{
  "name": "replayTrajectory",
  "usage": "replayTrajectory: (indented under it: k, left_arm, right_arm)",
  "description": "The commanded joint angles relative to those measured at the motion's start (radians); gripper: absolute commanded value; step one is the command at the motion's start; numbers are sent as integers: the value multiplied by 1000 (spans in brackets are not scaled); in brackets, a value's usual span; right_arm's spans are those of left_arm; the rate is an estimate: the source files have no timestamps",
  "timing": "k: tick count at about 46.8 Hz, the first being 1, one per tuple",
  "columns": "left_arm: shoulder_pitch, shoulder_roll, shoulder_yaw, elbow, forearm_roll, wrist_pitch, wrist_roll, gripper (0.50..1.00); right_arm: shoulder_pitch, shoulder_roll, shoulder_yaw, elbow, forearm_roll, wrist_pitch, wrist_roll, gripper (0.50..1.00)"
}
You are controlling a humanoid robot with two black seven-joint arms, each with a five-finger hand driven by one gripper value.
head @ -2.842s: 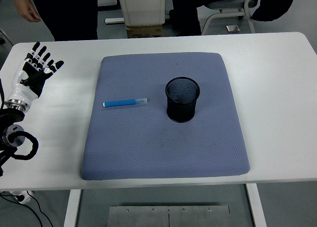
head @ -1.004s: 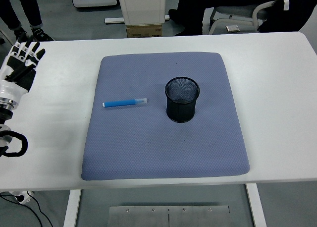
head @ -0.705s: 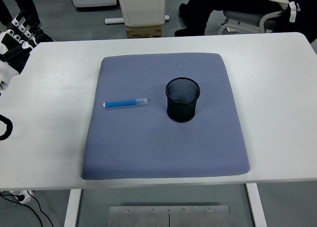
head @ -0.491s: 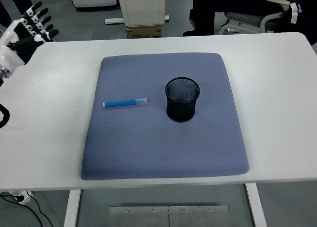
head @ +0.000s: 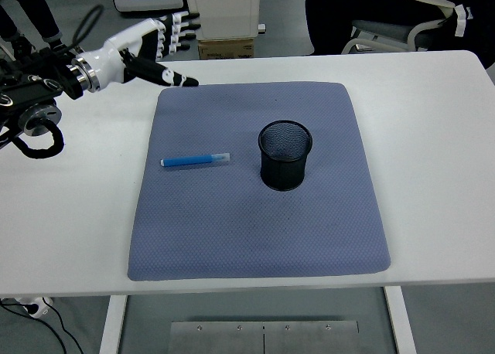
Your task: Left hand places marker in pen holder
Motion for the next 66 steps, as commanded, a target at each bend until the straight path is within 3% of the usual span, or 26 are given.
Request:
replayTrajectory:
  k: [1,19,27,36,46,66]
  left_arm:
    - [-10,-3,186,-22,119,1,0,1000]
    - [-10,-43,198,-24,301,17,0,1000]
    - [-13,-83,198,-21,404,44,82,1000]
    - [-38,-106,198,-21,464,64,129,1000]
    - [-79,-135,198,-22,466,63,137,1000]
    - [-108,-158,197,-25,571,61,215,1000]
  right_arm:
    - [0,0,0,0,0,-1,0,1000]
    - [0,0,0,0,0,0,0,1000]
    - [-1,0,0,0,0,0,0,1000]
    - [-1,0,0,0,0,-1,0,1000]
    - [0,0,0,0,0,-1,0,1000]
    - [-1,0,0,1,0,-1,0,1000]
